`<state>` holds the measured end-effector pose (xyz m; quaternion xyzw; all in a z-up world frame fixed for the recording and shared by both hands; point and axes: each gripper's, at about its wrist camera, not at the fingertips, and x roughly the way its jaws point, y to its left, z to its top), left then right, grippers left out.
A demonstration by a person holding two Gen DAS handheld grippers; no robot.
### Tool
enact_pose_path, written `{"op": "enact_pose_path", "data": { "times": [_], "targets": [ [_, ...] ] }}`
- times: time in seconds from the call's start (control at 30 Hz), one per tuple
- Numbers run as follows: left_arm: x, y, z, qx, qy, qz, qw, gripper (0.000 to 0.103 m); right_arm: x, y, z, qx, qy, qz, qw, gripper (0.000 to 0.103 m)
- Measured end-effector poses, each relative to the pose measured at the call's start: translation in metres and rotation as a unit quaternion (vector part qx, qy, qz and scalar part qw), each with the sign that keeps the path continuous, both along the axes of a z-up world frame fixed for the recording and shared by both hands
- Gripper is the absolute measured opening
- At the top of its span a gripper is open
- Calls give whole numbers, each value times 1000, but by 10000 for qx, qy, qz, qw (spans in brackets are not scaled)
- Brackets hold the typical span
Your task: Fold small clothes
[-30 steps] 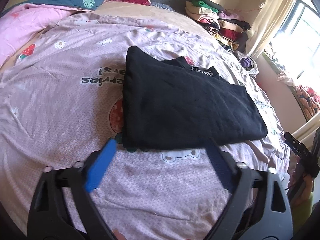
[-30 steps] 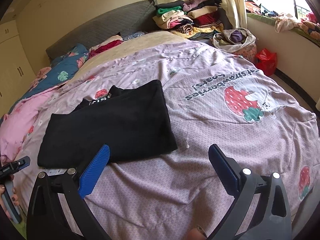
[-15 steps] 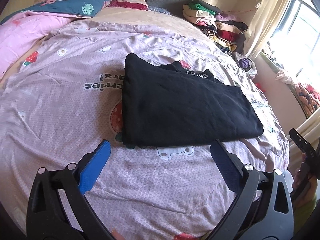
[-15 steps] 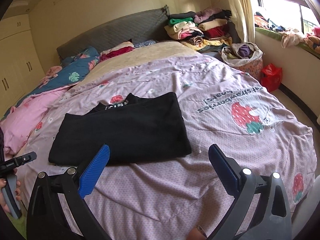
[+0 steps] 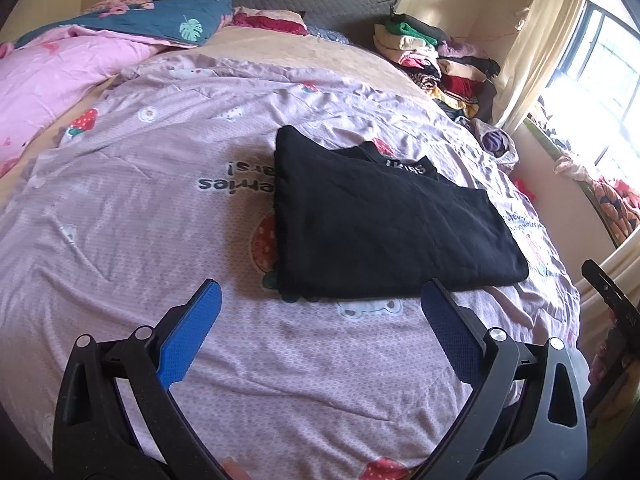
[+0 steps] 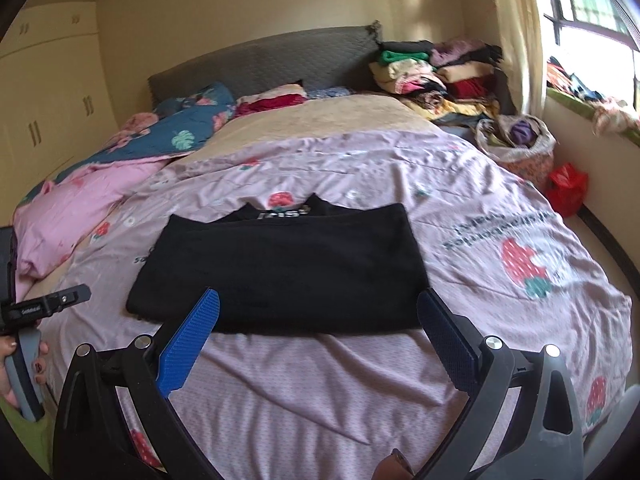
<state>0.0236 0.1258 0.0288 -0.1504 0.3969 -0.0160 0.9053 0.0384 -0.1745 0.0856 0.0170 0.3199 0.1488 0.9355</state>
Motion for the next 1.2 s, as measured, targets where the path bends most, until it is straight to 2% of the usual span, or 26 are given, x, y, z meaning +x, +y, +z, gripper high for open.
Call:
{"op": "enact_pose_path", "data": {
  "times": [0.23,0.6,0.87,1.03,1.2],
  "targets": [
    [0,15,-3,-47,-10,127,9999,93,5,37,-2,88,167,415,9990,98],
    [6,47,-18,-129,60,406,9991,93,11,100,-9,-305,206,920,9951,98],
    [21,73,-31,-222,150,604,9978,93,22,148,-26,-709,324,1260,9890,99],
    [35,90,-39,-256,192,749,9967,93,26,181,-39,-1154,279,1505,9815,99],
    [54,100,-40,-118,186,829,9963,93,28,208,-53,-1508,256,1734,9729,99]
  ]
}}
